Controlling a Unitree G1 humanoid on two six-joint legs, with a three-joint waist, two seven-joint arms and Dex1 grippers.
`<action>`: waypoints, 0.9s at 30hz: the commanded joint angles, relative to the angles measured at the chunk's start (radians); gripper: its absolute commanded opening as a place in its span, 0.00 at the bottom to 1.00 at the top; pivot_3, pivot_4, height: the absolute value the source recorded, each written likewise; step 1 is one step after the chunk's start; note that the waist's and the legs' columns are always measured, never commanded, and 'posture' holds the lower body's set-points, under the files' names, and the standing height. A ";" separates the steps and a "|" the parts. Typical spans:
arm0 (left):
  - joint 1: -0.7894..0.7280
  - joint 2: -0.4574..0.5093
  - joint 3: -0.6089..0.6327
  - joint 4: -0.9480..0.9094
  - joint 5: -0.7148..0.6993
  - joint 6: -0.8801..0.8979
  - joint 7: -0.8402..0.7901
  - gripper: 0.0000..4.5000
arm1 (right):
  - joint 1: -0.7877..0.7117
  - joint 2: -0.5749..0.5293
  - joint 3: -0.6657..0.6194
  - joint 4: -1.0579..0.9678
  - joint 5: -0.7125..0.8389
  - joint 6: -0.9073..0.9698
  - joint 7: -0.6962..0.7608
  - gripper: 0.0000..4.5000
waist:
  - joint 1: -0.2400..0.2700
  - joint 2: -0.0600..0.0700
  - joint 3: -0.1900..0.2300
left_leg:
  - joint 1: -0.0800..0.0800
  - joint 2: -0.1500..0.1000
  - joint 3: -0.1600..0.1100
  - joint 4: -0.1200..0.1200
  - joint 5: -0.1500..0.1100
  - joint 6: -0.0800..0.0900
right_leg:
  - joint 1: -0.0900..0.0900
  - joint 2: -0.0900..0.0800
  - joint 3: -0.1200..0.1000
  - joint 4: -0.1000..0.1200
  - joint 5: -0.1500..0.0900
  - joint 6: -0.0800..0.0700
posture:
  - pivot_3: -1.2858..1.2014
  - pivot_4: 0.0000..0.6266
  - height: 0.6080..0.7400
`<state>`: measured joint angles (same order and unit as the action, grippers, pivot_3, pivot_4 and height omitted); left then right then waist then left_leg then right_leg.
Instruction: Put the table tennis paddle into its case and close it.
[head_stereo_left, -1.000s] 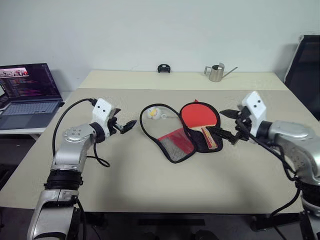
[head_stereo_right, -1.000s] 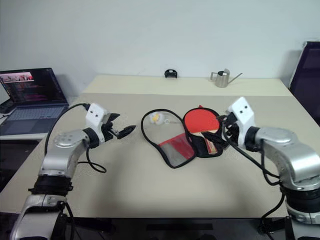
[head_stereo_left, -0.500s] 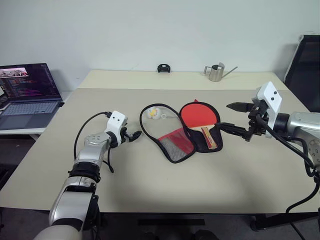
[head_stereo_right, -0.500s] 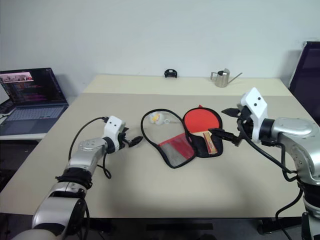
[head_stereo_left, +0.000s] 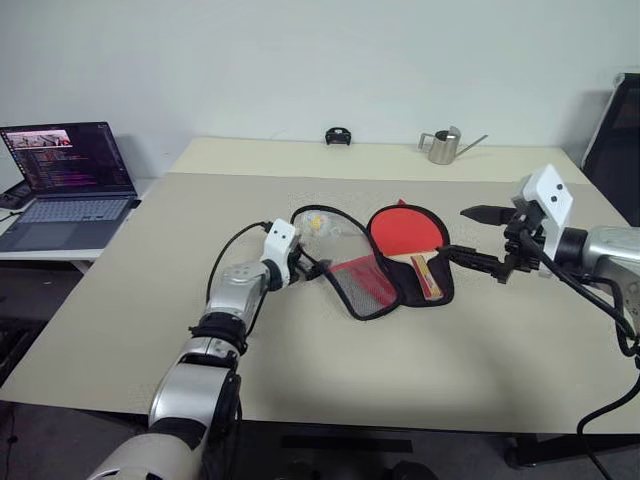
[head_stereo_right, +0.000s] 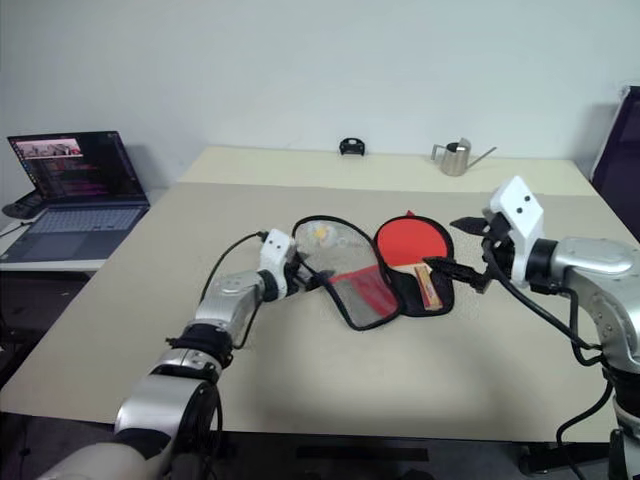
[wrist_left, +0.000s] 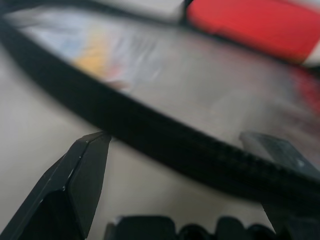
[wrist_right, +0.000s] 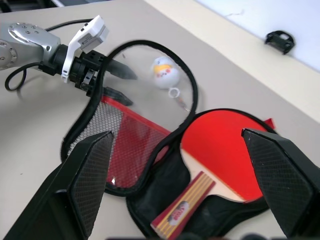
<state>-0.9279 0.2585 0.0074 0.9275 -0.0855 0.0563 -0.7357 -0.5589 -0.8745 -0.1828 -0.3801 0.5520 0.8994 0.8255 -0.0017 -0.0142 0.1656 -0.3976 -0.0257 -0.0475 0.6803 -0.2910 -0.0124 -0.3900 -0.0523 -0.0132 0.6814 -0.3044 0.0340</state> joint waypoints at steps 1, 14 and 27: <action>-0.057 -0.023 0.012 -0.091 -0.040 -0.001 -0.030 1.00 | 0.010 -0.028 -0.059 -0.024 0.023 -0.007 -0.002 1.00 | 0.000 0.000 0.000 | 0.000 0.000 0.000 0.000 0.000 0.000 | 0.000 0.000 0.000 0.000 0.000 0.000 | 0.52 0.24 1.00; -0.281 -0.243 -0.016 0.191 0.009 -0.105 0.014 1.00 | 0.064 -0.044 -0.097 -0.046 0.035 0.005 -0.056 1.00 | -0.004 -0.001 0.000 | 0.001 -0.001 0.001 0.000 0.000 0.000 | 0.000 0.000 0.000 0.000 0.000 0.000 | 0.52 0.24 1.00; -0.257 -0.195 0.046 0.198 -0.041 -0.173 -0.146 1.00 | 0.082 0.005 -0.072 -0.014 0.013 0.022 -0.174 1.00 | -0.004 -0.001 0.001 | 0.001 -0.001 0.001 0.000 0.000 0.000 | 0.000 0.000 0.000 0.001 0.000 0.000 | 0.52 0.24 1.00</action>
<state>-1.1825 0.0391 0.0309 1.1846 -0.0927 -0.0974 -0.8244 -0.4641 -0.8754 -0.2504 -0.3872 0.5673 0.9199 0.6699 -0.0060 -0.0151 0.1662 -0.3968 -0.0263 -0.0467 0.6802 -0.2906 -0.0124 -0.3900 -0.0522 -0.0126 0.6822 -0.3044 0.0341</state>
